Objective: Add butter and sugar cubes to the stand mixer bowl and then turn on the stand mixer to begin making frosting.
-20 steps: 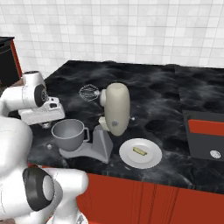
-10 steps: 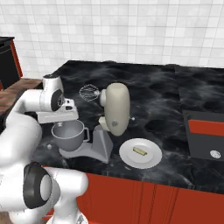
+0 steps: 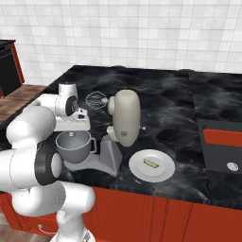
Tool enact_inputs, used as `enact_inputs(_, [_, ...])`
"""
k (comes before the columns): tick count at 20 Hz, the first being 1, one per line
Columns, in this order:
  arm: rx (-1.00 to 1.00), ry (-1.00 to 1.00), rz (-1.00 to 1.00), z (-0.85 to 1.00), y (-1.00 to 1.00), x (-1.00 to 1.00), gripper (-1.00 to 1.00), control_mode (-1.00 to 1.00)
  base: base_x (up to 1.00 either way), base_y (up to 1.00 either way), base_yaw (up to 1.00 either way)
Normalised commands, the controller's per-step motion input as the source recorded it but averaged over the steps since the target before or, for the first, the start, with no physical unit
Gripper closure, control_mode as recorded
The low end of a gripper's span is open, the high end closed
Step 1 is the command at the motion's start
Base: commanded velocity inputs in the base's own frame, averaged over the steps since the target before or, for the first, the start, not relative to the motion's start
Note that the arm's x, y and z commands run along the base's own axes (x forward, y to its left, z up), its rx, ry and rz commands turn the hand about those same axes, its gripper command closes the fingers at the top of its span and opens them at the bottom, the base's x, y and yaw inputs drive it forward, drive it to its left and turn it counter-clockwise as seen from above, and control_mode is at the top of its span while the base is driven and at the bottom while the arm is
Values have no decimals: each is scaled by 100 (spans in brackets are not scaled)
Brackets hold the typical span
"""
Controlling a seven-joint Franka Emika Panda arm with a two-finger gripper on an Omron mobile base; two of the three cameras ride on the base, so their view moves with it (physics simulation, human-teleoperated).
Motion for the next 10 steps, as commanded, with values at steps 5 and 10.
enact_inputs(5, [0,6,-6,-52,0,19,100,-100,0,0,0])
enact_inputs(10, [0,0,-5,-34,0,1,100,-100,0,0,0])
